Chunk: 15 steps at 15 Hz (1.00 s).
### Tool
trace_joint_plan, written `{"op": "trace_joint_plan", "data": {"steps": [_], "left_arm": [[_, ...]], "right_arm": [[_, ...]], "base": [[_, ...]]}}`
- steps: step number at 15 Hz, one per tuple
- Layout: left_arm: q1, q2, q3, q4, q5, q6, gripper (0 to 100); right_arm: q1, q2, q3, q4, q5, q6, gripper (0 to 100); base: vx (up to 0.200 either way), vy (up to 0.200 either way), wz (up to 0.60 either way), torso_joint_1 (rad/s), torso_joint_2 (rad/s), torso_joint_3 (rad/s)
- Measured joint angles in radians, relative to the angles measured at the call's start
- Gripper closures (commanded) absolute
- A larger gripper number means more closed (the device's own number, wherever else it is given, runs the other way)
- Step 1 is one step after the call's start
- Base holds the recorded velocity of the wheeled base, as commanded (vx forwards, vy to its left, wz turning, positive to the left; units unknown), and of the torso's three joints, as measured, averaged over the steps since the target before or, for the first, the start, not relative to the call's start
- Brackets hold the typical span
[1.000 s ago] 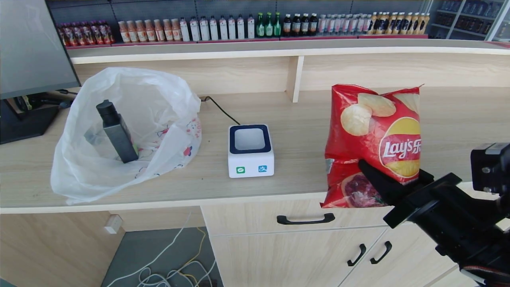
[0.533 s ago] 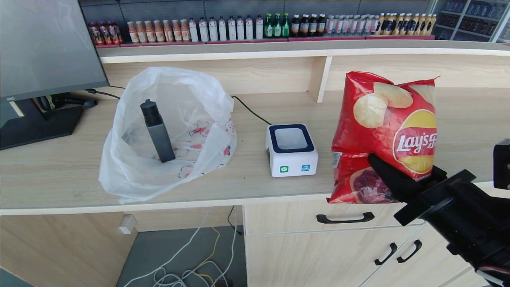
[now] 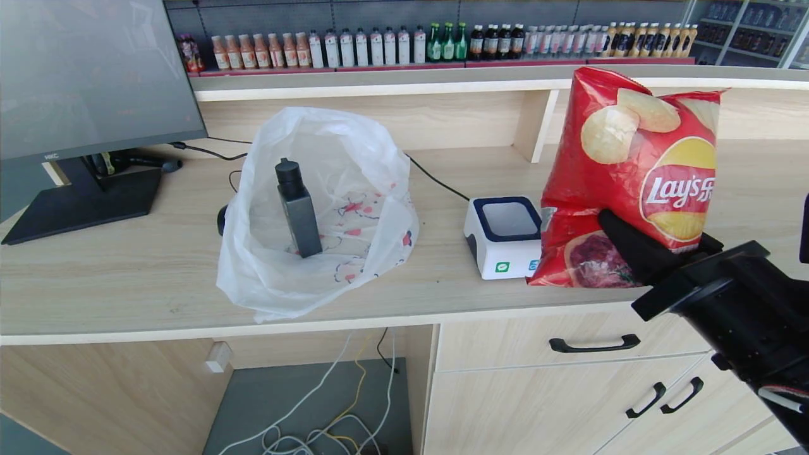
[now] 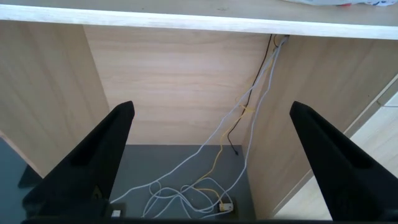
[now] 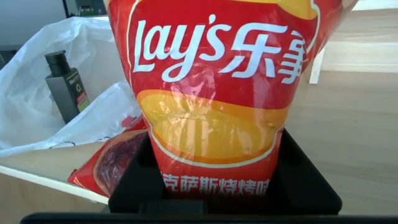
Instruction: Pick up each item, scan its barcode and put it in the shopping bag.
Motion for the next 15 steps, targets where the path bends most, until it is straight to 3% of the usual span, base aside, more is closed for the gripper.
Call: {"op": "trace_joint_plan", "data": {"steps": [6, 15], "left_arm": [[0.000, 0.000, 0.000, 0.000, 0.000, 0.000, 0], [0.000, 0.000, 0.000, 0.000, 0.000, 0.000, 0]], "right_arm": [[-0.028, 0.076, -0.120, 0.002, -0.003, -0.056, 100], [-0.034, 0.165, -0.125, 0.002, -0.019, -0.091, 100]], "base": [[0.000, 0.000, 0.00, 0.000, 0.00, 0.000], [0.000, 0.000, 0.00, 0.000, 0.00, 0.000]]}}
